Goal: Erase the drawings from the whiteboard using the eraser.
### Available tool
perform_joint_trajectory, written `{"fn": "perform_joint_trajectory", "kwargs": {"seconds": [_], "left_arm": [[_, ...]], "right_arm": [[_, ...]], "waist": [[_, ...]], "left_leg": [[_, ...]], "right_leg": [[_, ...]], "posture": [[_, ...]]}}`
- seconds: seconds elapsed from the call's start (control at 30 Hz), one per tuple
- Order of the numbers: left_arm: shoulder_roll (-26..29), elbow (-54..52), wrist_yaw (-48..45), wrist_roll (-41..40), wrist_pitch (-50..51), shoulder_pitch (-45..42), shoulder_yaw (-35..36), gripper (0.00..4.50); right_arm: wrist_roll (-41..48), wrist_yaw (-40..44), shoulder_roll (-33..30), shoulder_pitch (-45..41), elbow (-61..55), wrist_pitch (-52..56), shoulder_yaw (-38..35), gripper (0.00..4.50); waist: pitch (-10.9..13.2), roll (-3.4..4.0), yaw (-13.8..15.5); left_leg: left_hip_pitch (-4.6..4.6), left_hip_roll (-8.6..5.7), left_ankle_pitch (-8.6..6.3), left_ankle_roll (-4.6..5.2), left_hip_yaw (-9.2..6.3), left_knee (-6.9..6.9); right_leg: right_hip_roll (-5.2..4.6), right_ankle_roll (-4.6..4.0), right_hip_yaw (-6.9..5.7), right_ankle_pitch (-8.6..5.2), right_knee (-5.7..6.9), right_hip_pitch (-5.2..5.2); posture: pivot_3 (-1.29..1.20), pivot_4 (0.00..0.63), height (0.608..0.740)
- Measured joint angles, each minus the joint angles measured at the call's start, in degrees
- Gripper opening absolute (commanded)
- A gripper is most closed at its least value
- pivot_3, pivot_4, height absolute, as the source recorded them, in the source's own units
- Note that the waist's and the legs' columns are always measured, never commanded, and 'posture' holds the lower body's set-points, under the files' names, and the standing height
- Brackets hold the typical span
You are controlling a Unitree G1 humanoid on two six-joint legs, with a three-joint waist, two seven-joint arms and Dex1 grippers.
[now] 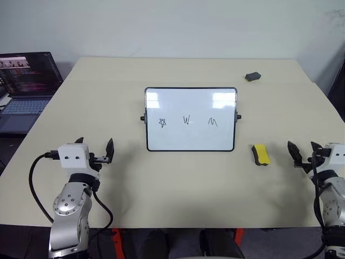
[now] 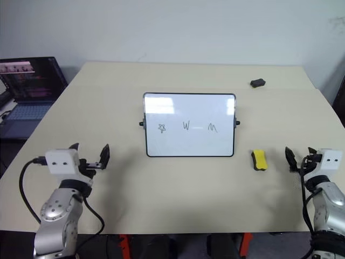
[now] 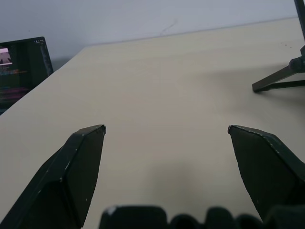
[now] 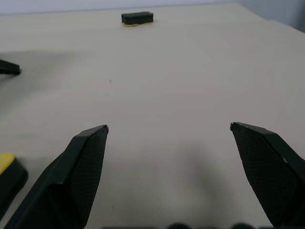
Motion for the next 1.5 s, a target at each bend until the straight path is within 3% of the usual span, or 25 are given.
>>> {"fn": "perform_joint_trajectory", "kwargs": {"seconds": [0.27, 0.4, 0.5, 0.63, 0.8, 0.9, 1.03, 1.17, 1.3, 1.5], "left_arm": [[-2.0, 0.9, 1.5, 0.7, 0.1, -0.2, -0.5, 4.5], [-0.1, 0.8, -1.0, -1.1, 0.9, 0.2, 0.3, 4.5], [4.9, -2.1, -7.8, -9.7, 5.4, 1.7, 3.6, 4.5], [19.2, -11.3, -20.8, -22.2, 15.0, 3.4, 6.7, 4.5], [30.3, -12.2, -31.9, -29.3, 22.5, 2.2, 7.8, 4.5], [33.9, -9.9, -36.4, -30.4, 23.5, -2.3, 7.5, 4.5], [34.7, -8.8, -39.8, -30.5, 24.3, -7.5, 2.8, 4.5], [34.1, -7.6, -45.4, -29.6, 24.4, -16.3, -7.9, 4.5], [30.2, -3.0, -49.4, -26.7, 22.7, -25.7, -16.1, 4.5], [27.7, -0.4, -53.7, -22.8, 19.7, -29.1, -22.3, 4.5]], "right_arm": [[-1.0, -5.8, 0.0, -0.4, -0.4, 4.3, -0.1, 4.46], [-1.1, -7.5, -0.1, 0.8, -3.8, 9.3, 0.0, 4.46], [0.3, -8.0, -0.2, 1.1, -7.5, 11.7, -0.9, 4.46], [4.0, -10.4, 0.8, 1.7, -14.9, 18.2, -2.2, 4.46], [6.9, -11.4, 2.3, 5.9, -26.6, 24.7, -1.3, 4.46], [11.2, -13.1, 3.6, 6.8, -34.0, 29.9, -1.1, 4.46], [15.4, -13.4, 2.4, 7.0, -40.6, 35.8, 0.1, 4.46], [15.4, -14.7, 0.8, 9.2, -46.4, 39.4, 1.5, 4.46], [15.2, -21.5, 1.3, 8.1, -50.8, 46.2, 4.2, 4.46], [12.6, -28.9, 5.5, 3.8, -50.6, 50.6, 8.3, 4.46]], "waist": [[0.0, 0.0, 0.0], [0.0, 0.0, -0.1], [0.0, 0.0, -0.2], [0.0, 0.04, -0.1], [-0.1, 0.25, 0.0], [-0.1, 0.27, -0.1], [-0.1, 0.27, -0.1], [0.0, 0.24, 0.2], [-0.1, 0.2, -0.1], [0.0, 0.21, -0.8]], "left_leg": [[0.0, 0.0, 0.0, 0.0, 0.0, 0.0], [0.0, 0.02, 0.0, 0.0, -0.01, -0.02], [-0.01, 0.04, 0.0, -0.01, -0.02, -0.03], [-0.01, 0.02, 0.01, -0.01, -0.06, -0.01], [-0.01, 0.02, 0.0, -0.01, -0.1, -0.04], [0.01, 0.01, 0.0, -0.01, -0.08, -0.04], [-0.02, -0.01, 0.0, 0.0, -0.06, -0.04], [-0.08, -0.01, 0.0, 0.0, -0.12, -0.05], [-0.08, -0.02, 0.0, -0.01, -0.08, -0.02], [-0.16, 0.05, 0.0, 0.0, -0.04, -0.08]], "right_leg": [[0.0, 0.0, -0.01, 0.0, -0.01, 0.01], [0.01, 0.0, -0.02, 0.0, 0.01, -0.01], [0.03, -0.01, -0.03, -0.01, 0.01, -0.02], [0.02, -0.01, -0.05, -0.01, 0.01, -0.02], [0.05, -0.03, -0.09, -0.04, 0.0, -0.02], [0.06, -0.03, -0.07, -0.04, 0.01, -0.01], [0.06, -0.02, -0.05, -0.05, -0.06, -0.02], [0.08, -0.01, -0.11, -0.05, -0.07, -0.05], [0.1, -0.01, -0.06, -0.05, -0.02, -0.05], [0.19, -0.03, 0.02, -0.07, -0.03, -0.23]], "posture": [[0.0, 0.15, 0.74], [0.0, 0.15, 0.74], [0.0, 0.15, 0.74], [0.0, 0.15, 0.74], [0.0, 0.15, 0.74], [0.0, 0.15, 0.74], [0.0, 0.15, 0.74], [0.0, 0.15, 0.74], [0.0, 0.15, 0.74], [0.0, 0.15, 0.74]]}}
